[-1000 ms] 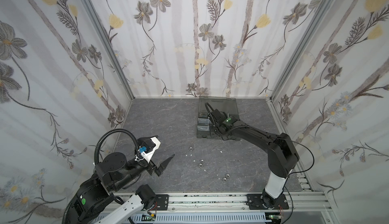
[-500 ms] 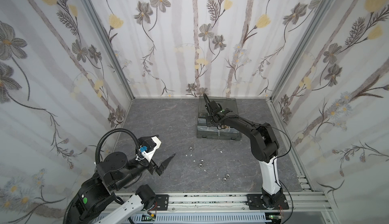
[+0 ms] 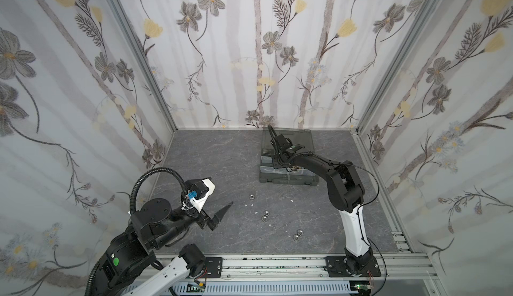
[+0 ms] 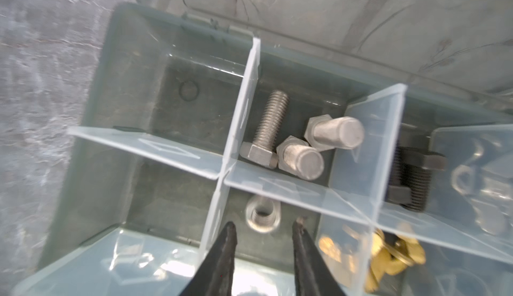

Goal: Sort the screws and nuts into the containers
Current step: 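Open the right gripper to drop the hex nut into a compartment, then move the right gripper to another silver hex nut near the table edge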

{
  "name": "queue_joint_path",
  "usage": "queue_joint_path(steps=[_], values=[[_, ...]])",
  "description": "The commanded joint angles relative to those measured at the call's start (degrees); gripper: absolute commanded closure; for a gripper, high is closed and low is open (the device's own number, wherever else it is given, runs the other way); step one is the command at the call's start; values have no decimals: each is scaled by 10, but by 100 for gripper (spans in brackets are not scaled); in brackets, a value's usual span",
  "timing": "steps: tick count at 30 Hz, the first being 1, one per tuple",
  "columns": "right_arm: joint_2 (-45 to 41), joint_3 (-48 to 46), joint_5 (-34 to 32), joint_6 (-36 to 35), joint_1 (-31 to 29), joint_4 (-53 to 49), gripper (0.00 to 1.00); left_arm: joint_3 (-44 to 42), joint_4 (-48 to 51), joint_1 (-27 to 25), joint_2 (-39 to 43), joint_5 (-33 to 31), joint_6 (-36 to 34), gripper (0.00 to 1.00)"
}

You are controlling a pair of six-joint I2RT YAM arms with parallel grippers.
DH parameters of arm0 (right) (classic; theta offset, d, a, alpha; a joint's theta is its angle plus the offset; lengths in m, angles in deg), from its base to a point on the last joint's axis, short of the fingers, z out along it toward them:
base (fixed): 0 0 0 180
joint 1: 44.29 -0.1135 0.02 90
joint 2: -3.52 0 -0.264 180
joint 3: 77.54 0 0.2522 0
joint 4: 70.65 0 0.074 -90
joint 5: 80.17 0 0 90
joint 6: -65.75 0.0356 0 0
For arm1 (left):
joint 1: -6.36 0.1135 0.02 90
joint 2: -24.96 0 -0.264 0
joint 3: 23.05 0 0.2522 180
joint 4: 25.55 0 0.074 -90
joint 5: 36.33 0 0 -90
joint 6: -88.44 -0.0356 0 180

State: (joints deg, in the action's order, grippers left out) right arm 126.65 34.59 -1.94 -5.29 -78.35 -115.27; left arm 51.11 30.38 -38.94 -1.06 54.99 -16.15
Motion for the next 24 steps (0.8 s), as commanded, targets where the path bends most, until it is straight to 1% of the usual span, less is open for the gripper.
queue_joint_path(steps=[1, 3, 5, 8, 10, 13, 16, 18, 21, 24], values=[[-45, -14, -11, -13, -1, -26, 55, 3, -24, -1, -2, 4, 0, 0], [-83, -44, -14, -13, -3, -37, 51, 0, -28, -1, -1, 4, -2, 0], [-130, -83, -17, -5, -6, -47, 50, -1, -30, -1, -1, 5, -3, 0], [-213, -155, -23, 31, -16, -74, 50, -2, -33, 0, -2, 7, -2, 0], [-274, -214, -28, 65, -33, -90, 50, -4, -34, -1, 0, 8, -1, 0], [-383, -321, -40, 141, -73, -105, 50, -11, -39, -1, 2, 15, -1, 0], [-472, -422, -26, 248, -120, -114, 50, -13, -39, -1, 3, 18, 2, 0], [-524, -486, -16, 321, -163, -117, 50, -13, -37, -1, 2, 17, 3, 0], [-581, -558, -4, 415, -208, -114, 50, -8, -29, -1, -2, 21, 4, 0], [-619, -616, 11, 482, -247, -98, 51, -7, -30, -1, -3, 23, 5, 0]])
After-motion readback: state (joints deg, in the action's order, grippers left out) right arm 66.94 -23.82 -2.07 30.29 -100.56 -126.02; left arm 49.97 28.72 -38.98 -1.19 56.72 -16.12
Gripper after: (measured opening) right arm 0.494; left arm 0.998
